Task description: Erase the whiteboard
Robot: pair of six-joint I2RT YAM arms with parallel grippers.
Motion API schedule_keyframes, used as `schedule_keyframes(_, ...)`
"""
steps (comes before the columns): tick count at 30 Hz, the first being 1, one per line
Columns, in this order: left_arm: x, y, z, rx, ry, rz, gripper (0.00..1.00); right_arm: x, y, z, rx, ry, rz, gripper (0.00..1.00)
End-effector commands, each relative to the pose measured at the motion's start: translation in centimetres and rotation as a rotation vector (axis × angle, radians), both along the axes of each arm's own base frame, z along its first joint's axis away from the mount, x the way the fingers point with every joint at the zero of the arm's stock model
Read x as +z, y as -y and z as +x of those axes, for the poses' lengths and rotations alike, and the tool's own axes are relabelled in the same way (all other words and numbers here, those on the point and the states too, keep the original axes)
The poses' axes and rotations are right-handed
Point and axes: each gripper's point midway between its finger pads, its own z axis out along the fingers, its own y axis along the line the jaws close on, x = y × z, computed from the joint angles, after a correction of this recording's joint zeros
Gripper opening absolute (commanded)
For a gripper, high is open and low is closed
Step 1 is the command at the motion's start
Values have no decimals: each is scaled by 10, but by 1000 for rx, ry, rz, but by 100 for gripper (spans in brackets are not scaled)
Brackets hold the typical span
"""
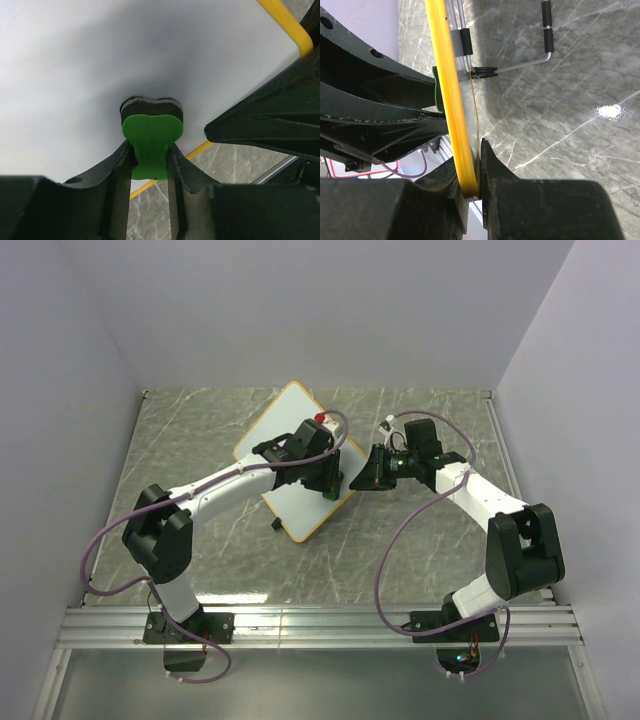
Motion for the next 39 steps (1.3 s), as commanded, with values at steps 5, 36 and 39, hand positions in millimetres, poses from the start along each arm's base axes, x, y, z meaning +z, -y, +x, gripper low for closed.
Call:
schedule_keyframes(5, -38, -35, 27, 121, -83, 43, 0, 5, -29, -8, 84, 73, 2, 0)
schedule_keyframes(36, 32, -275, 74, 797, 19, 208, 0, 28, -23, 2, 30, 157, -35, 100)
schedule_keyframes(39, 5, -284, 48, 817, -33, 249, 1, 41, -18, 5, 10, 203, -59, 100)
